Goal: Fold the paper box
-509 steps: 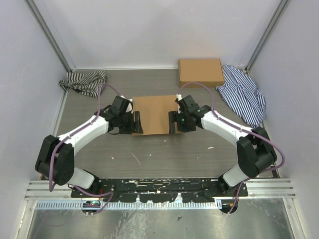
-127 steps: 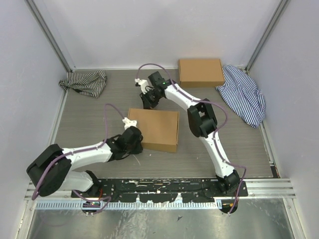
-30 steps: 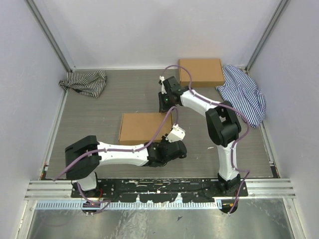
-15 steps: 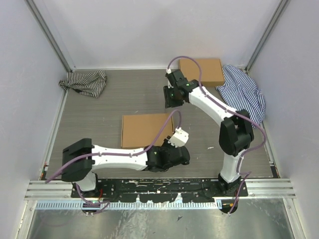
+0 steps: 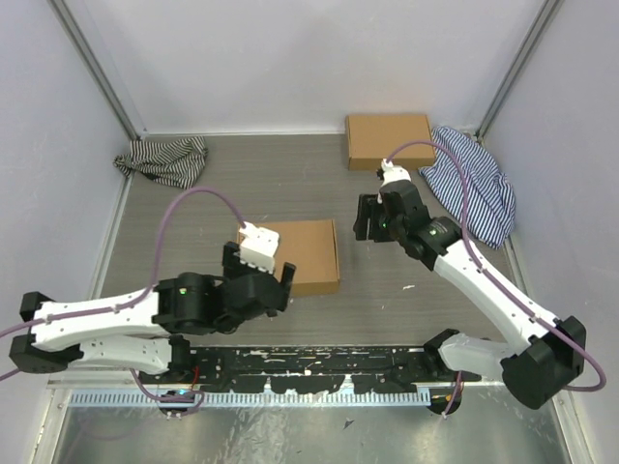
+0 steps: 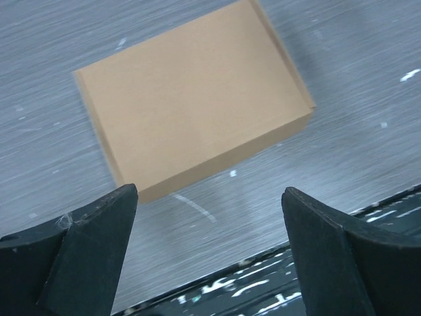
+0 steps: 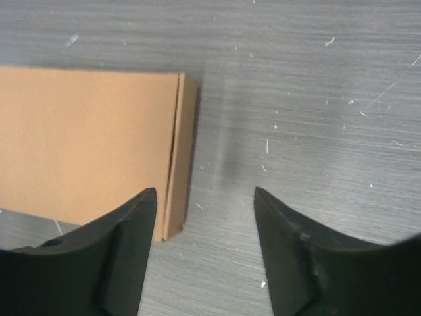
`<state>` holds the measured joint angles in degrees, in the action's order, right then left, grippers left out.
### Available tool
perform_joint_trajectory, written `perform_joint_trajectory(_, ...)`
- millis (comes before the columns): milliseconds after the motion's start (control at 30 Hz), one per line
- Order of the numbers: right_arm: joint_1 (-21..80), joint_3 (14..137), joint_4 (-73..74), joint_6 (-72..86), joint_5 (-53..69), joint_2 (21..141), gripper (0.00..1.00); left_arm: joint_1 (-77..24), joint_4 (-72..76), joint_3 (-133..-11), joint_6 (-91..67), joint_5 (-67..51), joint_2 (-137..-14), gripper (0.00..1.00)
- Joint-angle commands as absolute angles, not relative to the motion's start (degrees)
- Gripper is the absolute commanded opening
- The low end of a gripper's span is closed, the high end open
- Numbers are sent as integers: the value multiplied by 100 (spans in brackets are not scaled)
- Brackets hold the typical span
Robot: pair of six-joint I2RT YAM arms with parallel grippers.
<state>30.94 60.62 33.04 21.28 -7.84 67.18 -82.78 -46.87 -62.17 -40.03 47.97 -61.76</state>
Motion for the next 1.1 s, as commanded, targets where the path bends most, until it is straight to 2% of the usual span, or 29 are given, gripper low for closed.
perform_joint_trajectory(0,3120,5373,2910,2376,-647,6079,80,-8085,-6120,-6174,-4154,5177,-5478,98)
perform_joint_trajectory(33,3120,5193,2885,2428,-669,5817,97,-8012,-6202,-6118,-4096,5144,-5305,98)
perform_joint_trajectory(67,3120,5030,2861,2458,-703,5596,100,-7945,-6296,-6069,-4052,5120,-5127,98)
perform_joint_trajectory(300,3124,4655,3314,2553,-2009,4459,100,-6836,-6719,-5516,-3998,5210,-4303,98)
perform_joint_trajectory(467,3129,4644,3576,2763,-2487,4385,100,-5673,-6152,-5343,-3179,4477,-4054,98)
perform_joint_trajectory(667,3129,4491,3519,2777,-2462,4354,100,-4188,-5735,-5278,-2655,3033,-4453,98)
perform_joint_trajectory(933,3133,4487,3509,2735,-2608,4269,100,-4131,-5753,-5169,-2847,3210,-3951,98)
perform_joint_trajectory(1067,3129,4437,3493,2733,-2632,4312,100,-4131,-5646,-5023,-2874,2824,-3926,98)
